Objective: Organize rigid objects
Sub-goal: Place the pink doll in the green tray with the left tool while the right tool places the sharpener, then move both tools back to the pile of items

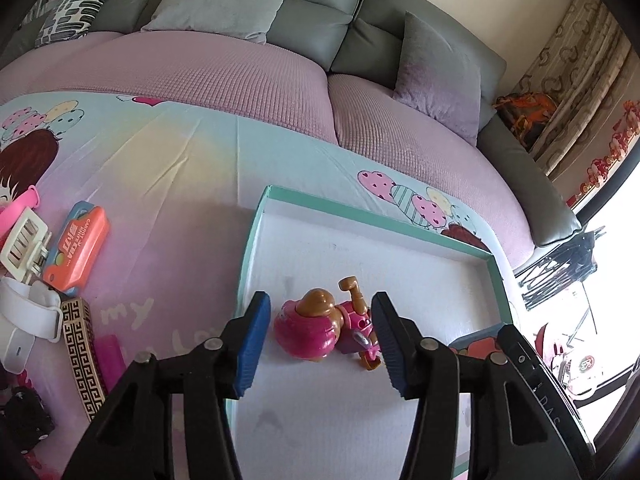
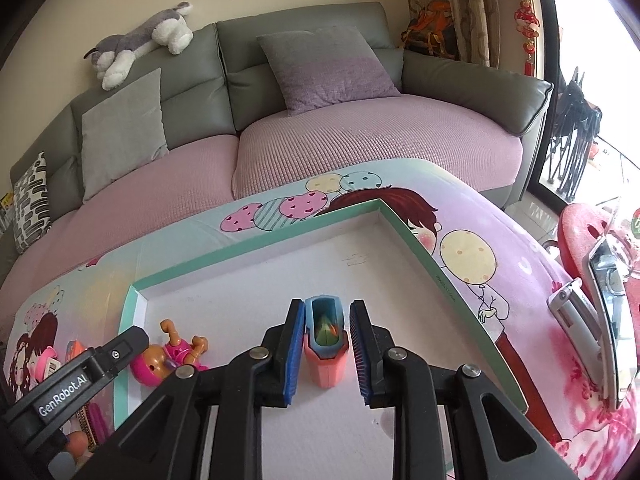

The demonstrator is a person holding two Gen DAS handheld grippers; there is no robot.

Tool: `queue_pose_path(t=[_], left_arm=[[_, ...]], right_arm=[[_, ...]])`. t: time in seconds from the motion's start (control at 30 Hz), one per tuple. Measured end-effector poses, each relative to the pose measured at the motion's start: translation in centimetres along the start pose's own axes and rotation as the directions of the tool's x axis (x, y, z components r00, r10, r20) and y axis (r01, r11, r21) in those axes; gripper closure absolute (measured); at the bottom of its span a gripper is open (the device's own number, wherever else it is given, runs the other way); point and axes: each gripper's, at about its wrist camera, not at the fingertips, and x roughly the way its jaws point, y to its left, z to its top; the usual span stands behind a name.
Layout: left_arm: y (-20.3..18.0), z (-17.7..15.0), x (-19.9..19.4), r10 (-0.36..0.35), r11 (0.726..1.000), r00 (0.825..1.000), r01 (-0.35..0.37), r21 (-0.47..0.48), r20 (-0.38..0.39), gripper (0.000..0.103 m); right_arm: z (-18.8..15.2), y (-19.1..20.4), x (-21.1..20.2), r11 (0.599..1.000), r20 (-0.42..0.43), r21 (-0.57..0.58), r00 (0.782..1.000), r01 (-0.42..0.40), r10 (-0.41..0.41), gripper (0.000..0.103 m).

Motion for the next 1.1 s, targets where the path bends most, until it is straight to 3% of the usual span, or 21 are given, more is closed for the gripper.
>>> queue_pose_path(t=[0.07, 0.1, 0.13, 0.27, 0.33, 0.4, 0.47, 0.63, 1.1], left_arm=[[0.1, 0.1, -0.4, 0.028, 1.000, 1.000, -0.028, 0.000, 0.010, 0.035], [0.1, 0.2, -0.7, 0.043, 0.999, 0.999, -0.043, 0.002, 0.019, 0.031], [0.2, 0.3, -0.9, 0.057, 0.998, 0.998, -0.057, 0.003, 0.027, 0.029], [0.6, 0.5, -1.8, 0.135, 0.991, 0.989, -0.135, 0.009, 0.054, 0.017], [0.8, 0.6, -1.9, 0.187, 0.982, 0.980, -0.189, 0.023, 0.062, 0.016], [1.0, 0.7, -2.0, 0.234, 0.971, 0.970, -0.237, 0.031, 0.066, 0.008], [1.3, 0.8, -2.2, 0.252, 0.966, 0.965, -0.255, 0.029, 0.074, 0.003], [1.9, 0.9, -2.9, 0.303, 0.952, 0.947, -0.307, 0.017, 0.102, 0.003], [4.6, 1.2, -6.2, 0.382, 0.924, 0.904, -0.380, -0.045, 0.191, 0.002]], right_arm=[[0.1, 0.0, -0.2, 1.000, 0.003, -0.003, 1.000, 0.008, -0.008, 0.062], [0.2, -0.2, -0.4, 1.000, 0.009, 0.000, 1.000, 0.010, -0.010, 0.047], [0.2, -0.2, -0.7, 1.000, 0.019, 0.004, 1.000, 0.010, -0.010, 0.041], [0.4, -0.2, -1.0, 1.000, 0.021, -0.004, 1.000, 0.008, -0.008, 0.039], [0.3, 0.0, -0.8, 1.000, 0.010, -0.027, 1.000, 0.014, -0.014, 0.034], [0.3, 0.3, -0.6, 0.999, 0.005, -0.046, 1.000, 0.014, -0.014, 0.031], [0.2, 0.6, -0.5, 0.998, 0.004, -0.058, 1.000, 0.007, -0.007, 0.024], [0.0, 1.1, -0.3, 0.996, 0.006, -0.086, 1.000, -0.007, 0.007, 0.000], [0.2, 2.5, -1.3, 0.991, 0.069, -0.083, 0.992, -0.103, 0.108, 0.000]])
